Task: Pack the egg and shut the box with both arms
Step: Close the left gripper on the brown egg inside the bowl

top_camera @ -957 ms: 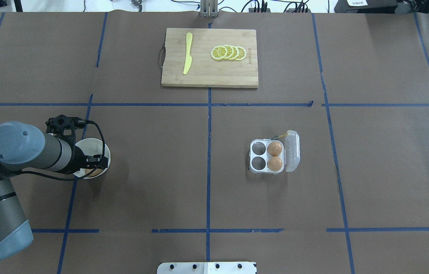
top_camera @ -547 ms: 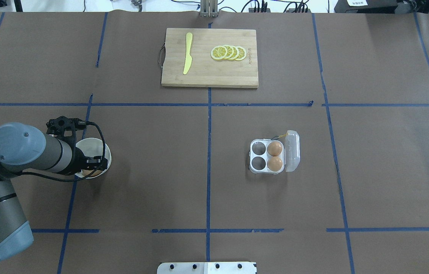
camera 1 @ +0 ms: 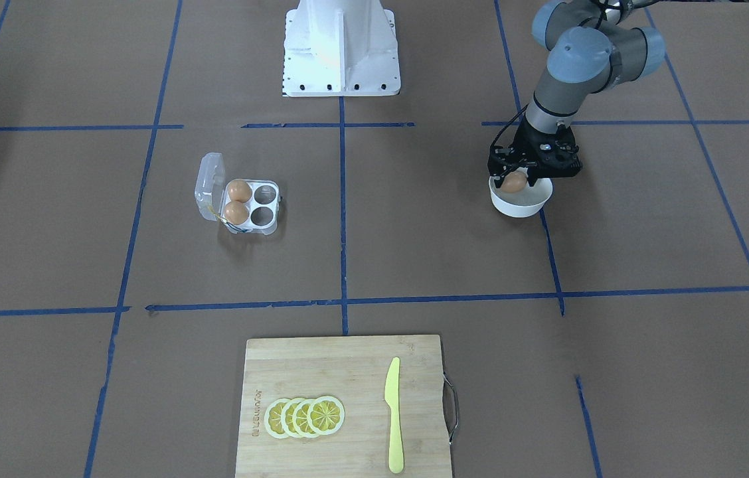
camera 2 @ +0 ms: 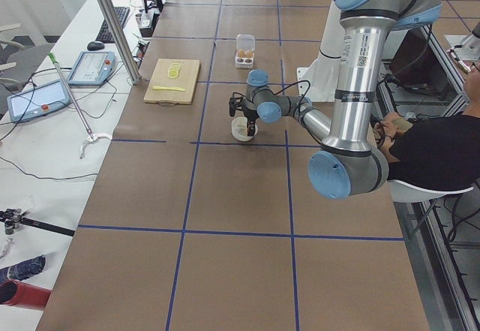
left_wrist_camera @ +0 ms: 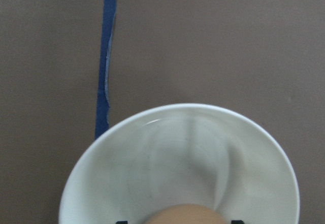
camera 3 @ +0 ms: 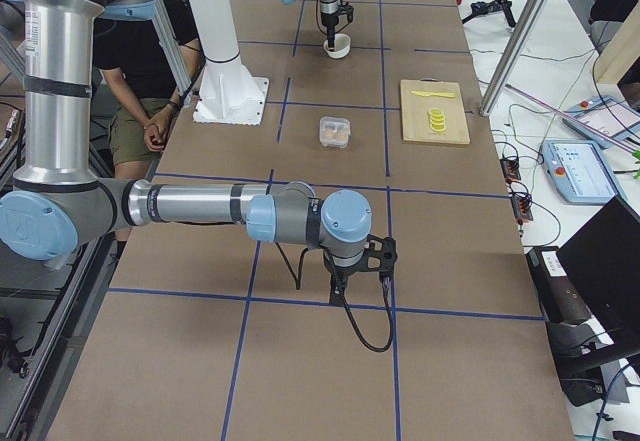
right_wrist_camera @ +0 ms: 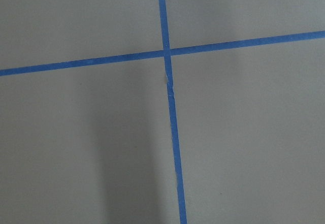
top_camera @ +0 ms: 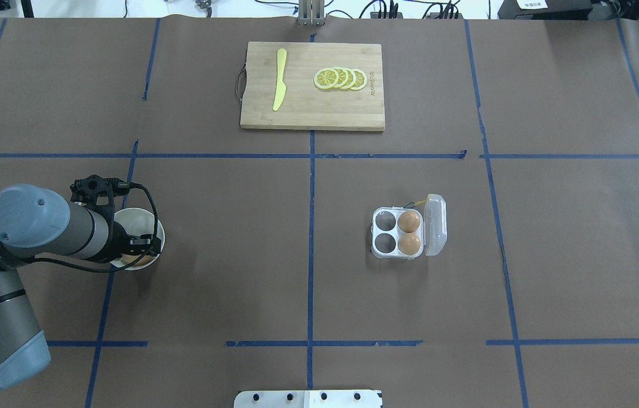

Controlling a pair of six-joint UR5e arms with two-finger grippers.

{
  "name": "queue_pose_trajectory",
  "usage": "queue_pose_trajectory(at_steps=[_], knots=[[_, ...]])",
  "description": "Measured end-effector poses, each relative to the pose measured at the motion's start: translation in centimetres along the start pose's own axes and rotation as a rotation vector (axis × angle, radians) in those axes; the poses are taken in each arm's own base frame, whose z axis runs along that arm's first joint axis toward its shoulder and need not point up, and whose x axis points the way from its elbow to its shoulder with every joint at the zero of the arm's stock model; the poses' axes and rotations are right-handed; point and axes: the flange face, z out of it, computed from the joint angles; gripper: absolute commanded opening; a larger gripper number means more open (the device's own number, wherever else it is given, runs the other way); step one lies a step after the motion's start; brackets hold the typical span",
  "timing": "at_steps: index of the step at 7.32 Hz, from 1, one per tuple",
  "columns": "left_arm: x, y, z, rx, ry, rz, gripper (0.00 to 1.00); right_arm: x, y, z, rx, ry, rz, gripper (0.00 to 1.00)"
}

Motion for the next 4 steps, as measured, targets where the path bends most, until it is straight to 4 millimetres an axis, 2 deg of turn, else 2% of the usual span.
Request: queue_pose_trajectory(at_steps=[1, 2, 4], knots=[[0.0, 0.02, 0.02, 0.0, 0.0, 0.0, 0.24, 0.01, 0.0, -0.01, 0.0, 0.0, 0.0, 1.0], [0.01, 0.02, 0.01, 0.0, 0.0, 0.0, 0.1, 0.01, 0.02, -0.02, 0.0, 0.0, 0.001, 1.0], [0.08, 0.01, -0.15, 0.001, 0.002, 0.0, 0.04, -0.11, 0.03, -0.16, 0.003, -0.001, -0.002, 1.0]])
